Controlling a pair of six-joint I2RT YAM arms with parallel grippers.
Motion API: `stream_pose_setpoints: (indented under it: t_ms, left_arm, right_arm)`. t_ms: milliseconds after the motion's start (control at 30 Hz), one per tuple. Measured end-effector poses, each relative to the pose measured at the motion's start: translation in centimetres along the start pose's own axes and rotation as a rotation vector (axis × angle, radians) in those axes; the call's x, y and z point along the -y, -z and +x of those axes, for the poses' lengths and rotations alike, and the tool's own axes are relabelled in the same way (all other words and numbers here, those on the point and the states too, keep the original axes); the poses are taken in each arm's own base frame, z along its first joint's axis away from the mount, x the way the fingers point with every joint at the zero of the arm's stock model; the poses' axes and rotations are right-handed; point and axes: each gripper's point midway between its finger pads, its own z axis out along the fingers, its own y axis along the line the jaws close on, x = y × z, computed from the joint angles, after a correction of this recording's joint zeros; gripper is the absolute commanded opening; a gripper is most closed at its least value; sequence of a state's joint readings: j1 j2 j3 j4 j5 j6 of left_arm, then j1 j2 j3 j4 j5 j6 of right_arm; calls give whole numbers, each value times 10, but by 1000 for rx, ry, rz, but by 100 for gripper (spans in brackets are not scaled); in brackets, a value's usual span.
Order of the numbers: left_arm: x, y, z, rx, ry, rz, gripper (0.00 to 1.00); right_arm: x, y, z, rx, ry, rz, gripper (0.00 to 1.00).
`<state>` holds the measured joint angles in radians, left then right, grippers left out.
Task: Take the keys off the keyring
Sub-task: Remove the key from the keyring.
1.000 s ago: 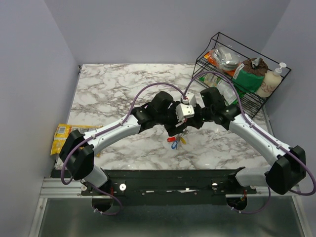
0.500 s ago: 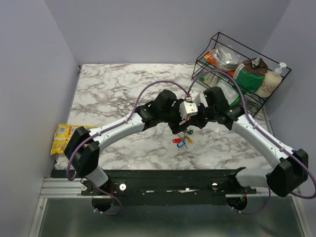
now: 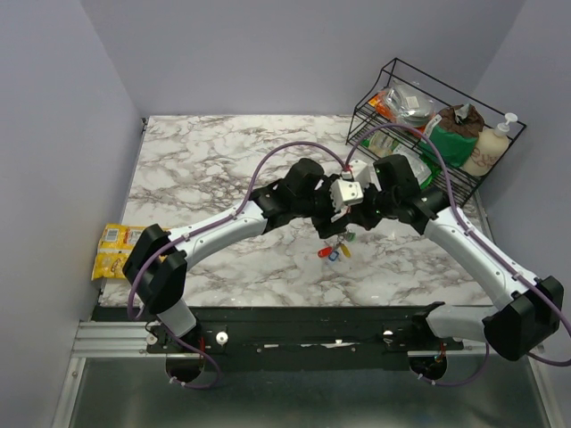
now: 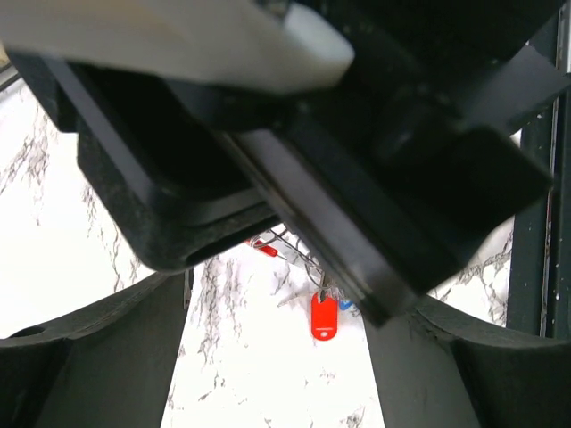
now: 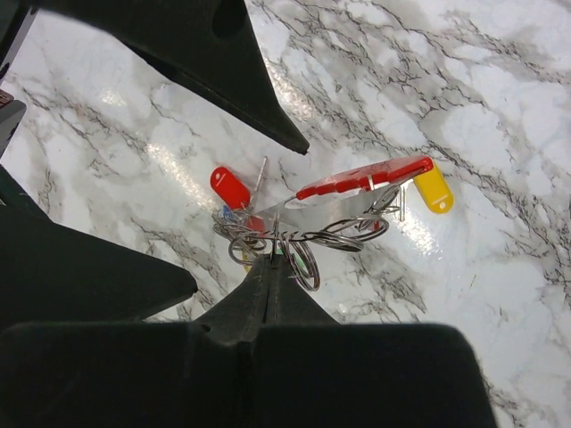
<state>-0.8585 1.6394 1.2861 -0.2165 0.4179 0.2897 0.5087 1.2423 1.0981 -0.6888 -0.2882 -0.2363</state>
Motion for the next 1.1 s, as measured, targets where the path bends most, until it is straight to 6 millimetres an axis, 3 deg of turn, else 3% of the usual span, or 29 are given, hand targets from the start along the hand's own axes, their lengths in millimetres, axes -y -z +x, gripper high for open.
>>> stream_pose_setpoints:
  t_ms: [300,533,800,933,1100]
  left_arm:
    - [-1,1,-21,74,-33,-10,89]
    - [5,19,-33,131,-49,6,93]
    - [-11,36,27,-7,95,-44,96]
    - [-7,36,33,-24,104,-45,96]
    - [-4,41,26,-2,121,-35,99]
  right_arm:
    - [3,15,-15,30,35,36,1]
    - [-3,30,-31,85,74,39,1]
    - [-17,77,-82,290,178,40,1]
    - [-19,84,-91,320,194,33,1]
    - [-18,82,-91,315,194,33,1]
